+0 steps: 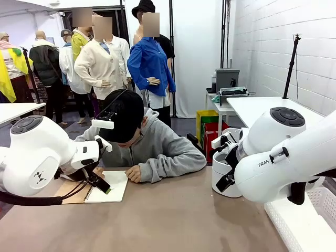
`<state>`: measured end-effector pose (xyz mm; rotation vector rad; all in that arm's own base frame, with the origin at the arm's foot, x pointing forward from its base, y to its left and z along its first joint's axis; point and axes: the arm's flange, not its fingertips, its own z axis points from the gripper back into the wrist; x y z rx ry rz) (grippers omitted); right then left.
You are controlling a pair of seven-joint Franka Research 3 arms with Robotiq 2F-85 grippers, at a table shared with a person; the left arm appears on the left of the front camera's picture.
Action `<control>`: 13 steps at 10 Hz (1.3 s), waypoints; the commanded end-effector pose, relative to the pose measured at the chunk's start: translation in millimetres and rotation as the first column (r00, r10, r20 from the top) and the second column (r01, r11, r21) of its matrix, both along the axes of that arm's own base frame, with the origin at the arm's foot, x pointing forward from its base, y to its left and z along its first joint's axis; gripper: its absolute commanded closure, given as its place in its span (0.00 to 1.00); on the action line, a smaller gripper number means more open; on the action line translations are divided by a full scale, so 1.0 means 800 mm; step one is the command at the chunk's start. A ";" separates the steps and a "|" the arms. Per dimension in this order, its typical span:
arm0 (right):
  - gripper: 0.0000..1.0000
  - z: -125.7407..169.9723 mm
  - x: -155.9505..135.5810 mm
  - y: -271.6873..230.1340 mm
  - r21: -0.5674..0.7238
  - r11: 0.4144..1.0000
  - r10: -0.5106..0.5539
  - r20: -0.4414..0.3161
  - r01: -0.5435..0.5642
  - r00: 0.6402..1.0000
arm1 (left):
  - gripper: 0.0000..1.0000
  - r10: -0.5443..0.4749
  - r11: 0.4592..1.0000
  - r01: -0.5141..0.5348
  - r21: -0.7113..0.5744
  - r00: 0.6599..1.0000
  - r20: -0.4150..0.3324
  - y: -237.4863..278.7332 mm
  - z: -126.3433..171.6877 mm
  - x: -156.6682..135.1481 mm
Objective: Sort the paper based on its condition.
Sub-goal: If a person hands you a paper, place it in the Organizing basket , and if it's crumpled, put it in the Trash can.
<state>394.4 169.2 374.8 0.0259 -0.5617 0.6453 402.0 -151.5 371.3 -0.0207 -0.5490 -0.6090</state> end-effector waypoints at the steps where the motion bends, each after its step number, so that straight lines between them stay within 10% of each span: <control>1: 0.00 0.000 0.000 0.000 0.000 1.000 0.000 0.001 0.000 1.000 | 0.00 0.002 1.000 -0.002 -0.001 1.000 0.000 0.001 0.000 0.000; 13: 0.00 0.018 -0.007 0.033 -0.018 0.999 0.047 -0.033 -0.048 0.998 | 0.00 0.058 0.998 -0.058 0.039 0.998 -0.017 -0.006 0.005 -0.004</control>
